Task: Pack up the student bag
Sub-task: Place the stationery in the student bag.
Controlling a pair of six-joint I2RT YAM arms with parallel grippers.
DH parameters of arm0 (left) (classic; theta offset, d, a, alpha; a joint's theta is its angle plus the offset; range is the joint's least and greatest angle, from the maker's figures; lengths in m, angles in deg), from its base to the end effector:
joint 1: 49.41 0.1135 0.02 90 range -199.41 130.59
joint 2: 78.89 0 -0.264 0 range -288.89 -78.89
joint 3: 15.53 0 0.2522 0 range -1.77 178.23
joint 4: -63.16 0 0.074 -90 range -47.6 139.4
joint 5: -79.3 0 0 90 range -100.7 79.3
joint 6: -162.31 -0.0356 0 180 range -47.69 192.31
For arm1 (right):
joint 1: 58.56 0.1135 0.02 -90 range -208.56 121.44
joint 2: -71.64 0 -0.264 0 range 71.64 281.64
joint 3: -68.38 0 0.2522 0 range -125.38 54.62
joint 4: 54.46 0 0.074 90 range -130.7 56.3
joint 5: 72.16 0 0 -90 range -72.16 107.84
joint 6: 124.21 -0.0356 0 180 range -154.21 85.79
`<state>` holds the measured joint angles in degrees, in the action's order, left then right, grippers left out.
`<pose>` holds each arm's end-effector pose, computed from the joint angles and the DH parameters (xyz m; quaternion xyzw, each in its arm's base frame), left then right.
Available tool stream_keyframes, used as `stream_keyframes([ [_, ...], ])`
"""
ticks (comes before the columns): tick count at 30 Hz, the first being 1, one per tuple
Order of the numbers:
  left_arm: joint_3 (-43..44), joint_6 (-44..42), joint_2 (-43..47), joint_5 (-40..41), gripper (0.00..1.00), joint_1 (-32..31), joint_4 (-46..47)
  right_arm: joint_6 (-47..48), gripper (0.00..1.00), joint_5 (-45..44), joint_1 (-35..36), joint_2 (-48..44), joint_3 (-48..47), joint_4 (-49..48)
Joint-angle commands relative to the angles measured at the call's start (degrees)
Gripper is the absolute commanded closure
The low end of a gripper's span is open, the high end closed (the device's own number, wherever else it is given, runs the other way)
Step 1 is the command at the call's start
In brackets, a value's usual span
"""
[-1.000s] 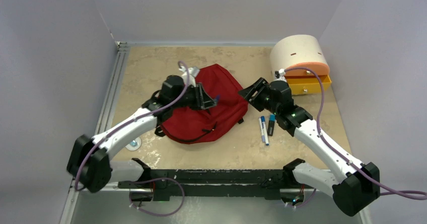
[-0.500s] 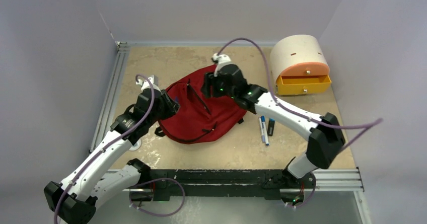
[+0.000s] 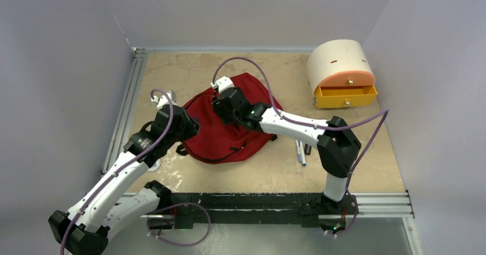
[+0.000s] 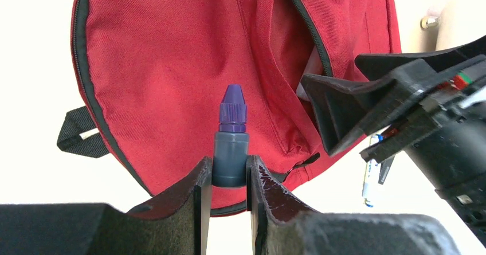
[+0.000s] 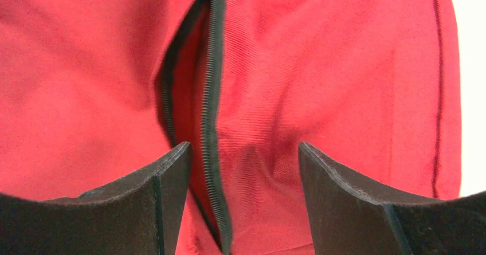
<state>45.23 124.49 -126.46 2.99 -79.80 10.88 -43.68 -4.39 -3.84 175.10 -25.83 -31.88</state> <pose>0.1524 -0.0796 0.2974 -0.2197 0.8706 -0.2007 0.3917 0.2543 0.3361 0.2733 -0.2434 0.8276 0.1107 0.4936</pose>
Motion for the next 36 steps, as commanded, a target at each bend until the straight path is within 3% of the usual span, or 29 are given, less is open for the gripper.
stream_keyframes([
  [1,0.2,0.9,0.0,-0.2,1.0,0.2,2.1,2.1,0.31,-10.1,1.0,1.1,-3.5,2.2],
  [6,-0.8,0.5,-0.8,-3.5,1.0,0.2,5.7,1.4,0.49,-14.7,1.5,1.0,-2.8,1.5],
  [10,-2.5,0.6,-3.0,-8.6,1.0,0.2,12.8,0.6,0.73,-14.4,1.6,-1.2,-2.0,-0.8],
  [18,-3.7,3.0,-12.4,-16.9,1.0,0.5,27.9,-2.5,0.93,-8.3,1.3,-4.2,-0.8,-3.1],
  [24,-1.3,3.8,-20.4,-20.6,1.0,1.9,34.2,-6.1,0.99,-4.8,0.4,-5.4,-0.2,-4.2],
  [36,1.4,3.7,-33.8,-25.6,1.0,3.5,48.3,-11.9,0.99,1.0,-1.4,-11.2,4.8,-9.7],
])
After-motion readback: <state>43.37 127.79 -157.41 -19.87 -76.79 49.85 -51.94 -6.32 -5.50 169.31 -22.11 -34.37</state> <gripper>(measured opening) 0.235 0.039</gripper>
